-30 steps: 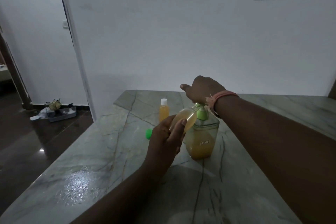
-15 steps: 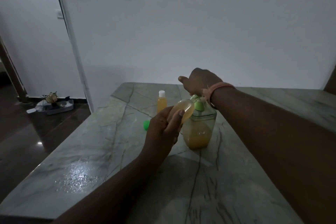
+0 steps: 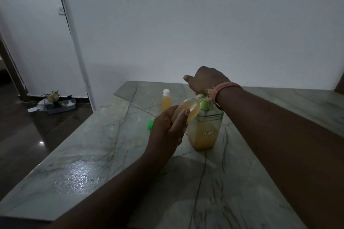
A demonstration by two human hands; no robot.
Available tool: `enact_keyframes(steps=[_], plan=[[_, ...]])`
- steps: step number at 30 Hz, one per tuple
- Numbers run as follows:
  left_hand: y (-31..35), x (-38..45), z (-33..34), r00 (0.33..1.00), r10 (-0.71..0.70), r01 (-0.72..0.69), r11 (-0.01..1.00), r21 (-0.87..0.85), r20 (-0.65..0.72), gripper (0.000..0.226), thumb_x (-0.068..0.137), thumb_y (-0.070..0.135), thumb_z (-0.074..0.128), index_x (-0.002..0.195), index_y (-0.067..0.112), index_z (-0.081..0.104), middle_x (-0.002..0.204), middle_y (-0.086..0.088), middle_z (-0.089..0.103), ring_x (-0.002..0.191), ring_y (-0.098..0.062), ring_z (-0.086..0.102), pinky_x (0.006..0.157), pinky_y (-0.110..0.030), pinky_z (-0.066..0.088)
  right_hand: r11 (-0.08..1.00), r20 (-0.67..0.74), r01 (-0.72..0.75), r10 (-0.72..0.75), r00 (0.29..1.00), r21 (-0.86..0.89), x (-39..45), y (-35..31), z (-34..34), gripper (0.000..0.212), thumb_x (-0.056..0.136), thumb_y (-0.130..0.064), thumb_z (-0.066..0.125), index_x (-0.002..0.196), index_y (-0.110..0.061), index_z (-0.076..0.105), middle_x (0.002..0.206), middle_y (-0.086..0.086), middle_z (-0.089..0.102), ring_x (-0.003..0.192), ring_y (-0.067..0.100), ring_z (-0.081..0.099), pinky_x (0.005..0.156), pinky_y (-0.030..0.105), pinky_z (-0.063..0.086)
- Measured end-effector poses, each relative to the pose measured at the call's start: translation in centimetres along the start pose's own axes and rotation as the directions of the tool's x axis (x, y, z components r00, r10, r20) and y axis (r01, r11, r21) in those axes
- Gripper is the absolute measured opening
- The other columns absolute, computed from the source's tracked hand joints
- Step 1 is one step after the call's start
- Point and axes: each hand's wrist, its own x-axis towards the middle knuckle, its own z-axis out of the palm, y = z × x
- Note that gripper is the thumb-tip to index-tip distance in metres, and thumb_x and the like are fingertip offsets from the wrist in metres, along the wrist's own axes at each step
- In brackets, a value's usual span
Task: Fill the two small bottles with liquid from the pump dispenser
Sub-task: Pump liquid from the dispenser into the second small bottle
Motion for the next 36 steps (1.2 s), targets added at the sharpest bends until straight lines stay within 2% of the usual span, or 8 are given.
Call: enact_keyframes(steps=[4, 7, 10, 15, 19, 23, 30, 36], plan=[[0.0, -0.1, 0.0, 1.000, -0.007, 0.007, 1.000, -0.018, 0.012, 0.020, 0.102, 0.031, 0.050, 0.105, 0.016, 0.063, 0.064, 0.000, 0.057, 0.048, -0.013, 0.050, 0.042, -0.024, 0.041, 0.999, -0.007, 0.033, -0.034, 0.999, -0.035, -0.3, -0.3, -0.7, 0.047, 0.095, -0.058, 0.046, 0.071, -0.018, 0.050, 0.088, 0.007, 0.063, 0.087, 0.030, 0.062, 0.079, 0.034, 0.048], [-0.2, 0.1, 0.0, 1.000, 0.004, -0.004, 1.000, -0.007, 0.015, 0.016, 0.102, 0.031, 0.051, 0.102, 0.021, 0.064, 0.065, -0.003, 0.058, 0.049, -0.014, 0.051, 0.042, -0.025, 0.042, 1.000, -0.037, 0.003, -0.002, 0.999, 0.031, 0.2, 0.3, 0.0, 0.050, 0.094, -0.060, 0.043, 0.079, -0.015, 0.060, 0.089, 0.006, 0.069, 0.085, 0.028, 0.064, 0.080, 0.035, 0.049], [-0.4, 0.0, 0.0, 1.000, 0.001, -0.001, 1.000, -0.011, 0.013, 0.016, 0.103, 0.029, 0.051, 0.103, 0.021, 0.064, 0.065, -0.001, 0.058, 0.049, -0.013, 0.051, 0.042, -0.025, 0.042, 0.997, 0.001, -0.019, 0.019, 1.000, 0.074, 0.5, 0.6, 0.5, 0.056, 0.091, -0.063, 0.043, 0.082, -0.013, 0.067, 0.090, 0.005, 0.073, 0.084, 0.027, 0.066, 0.086, 0.038, 0.052], [-0.1, -0.2, -0.1, 1.000, -0.002, 0.002, 1.000, -0.012, 0.025, 0.018, 0.103, 0.029, 0.051, 0.104, 0.018, 0.064, 0.065, -0.002, 0.057, 0.049, -0.013, 0.050, 0.042, -0.025, 0.041, 0.998, 0.013, -0.010, 0.009, 1.000, 0.066, 0.1, 0.4, 0.3, 0.053, 0.090, -0.062, 0.044, 0.076, -0.015, 0.064, 0.091, 0.006, 0.073, 0.083, 0.028, 0.066, 0.084, 0.037, 0.052], [0.0, -0.2, -0.1, 1.000, -0.011, 0.011, 1.000, -0.014, 0.026, 0.020, 0.103, 0.032, 0.051, 0.108, 0.016, 0.063, 0.066, -0.001, 0.058, 0.051, -0.013, 0.051, 0.044, -0.027, 0.042, 0.999, 0.008, 0.012, -0.012, 1.000, 0.041, 0.1, 0.0, -0.4, 0.050, 0.092, -0.059, 0.045, 0.087, -0.014, 0.067, 0.095, 0.007, 0.073, 0.087, 0.029, 0.066, 0.087, 0.039, 0.052], [-0.3, 0.0, 0.0, 1.000, -0.005, 0.005, 1.000, 0.005, 0.021, 0.018, 0.103, 0.030, 0.050, 0.106, 0.018, 0.063, 0.067, -0.001, 0.058, 0.050, -0.012, 0.051, 0.043, -0.026, 0.042, 0.998, -0.044, 0.000, 0.003, 0.999, 0.069, 0.5, 0.5, 0.4, 0.044, 0.093, -0.054, 0.046, 0.083, -0.015, 0.065, 0.094, 0.007, 0.073, 0.090, 0.029, 0.066, 0.087, 0.038, 0.052], [-0.3, -0.1, 0.0, 1.000, -0.005, 0.006, 1.000, -0.008, 0.029, 0.016, 0.103, 0.031, 0.050, 0.106, 0.022, 0.063, 0.067, -0.002, 0.058, 0.050, -0.013, 0.051, 0.043, -0.026, 0.042, 0.999, 0.036, -0.017, 0.016, 0.999, 0.041, 0.6, 0.5, 0.6, 0.045, 0.091, -0.056, 0.048, 0.082, -0.015, 0.066, 0.096, 0.006, 0.073, 0.090, 0.029, 0.067, 0.089, 0.039, 0.053], [-0.3, 0.0, 0.1, 1.000, -0.014, 0.014, 1.000, 0.006, 0.007, 0.026, 0.103, 0.032, 0.050, 0.111, 0.011, 0.063, 0.065, 0.000, 0.057, 0.049, -0.012, 0.051, 0.044, -0.027, 0.042, 1.000, 0.029, 0.031, -0.031, 0.999, 0.004, 0.6, 0.0, -0.2, 0.043, 0.091, -0.056, 0.050, 0.076, -0.017, 0.059, 0.097, 0.007, 0.072, 0.089, 0.029, 0.067, 0.088, 0.038, 0.053]])
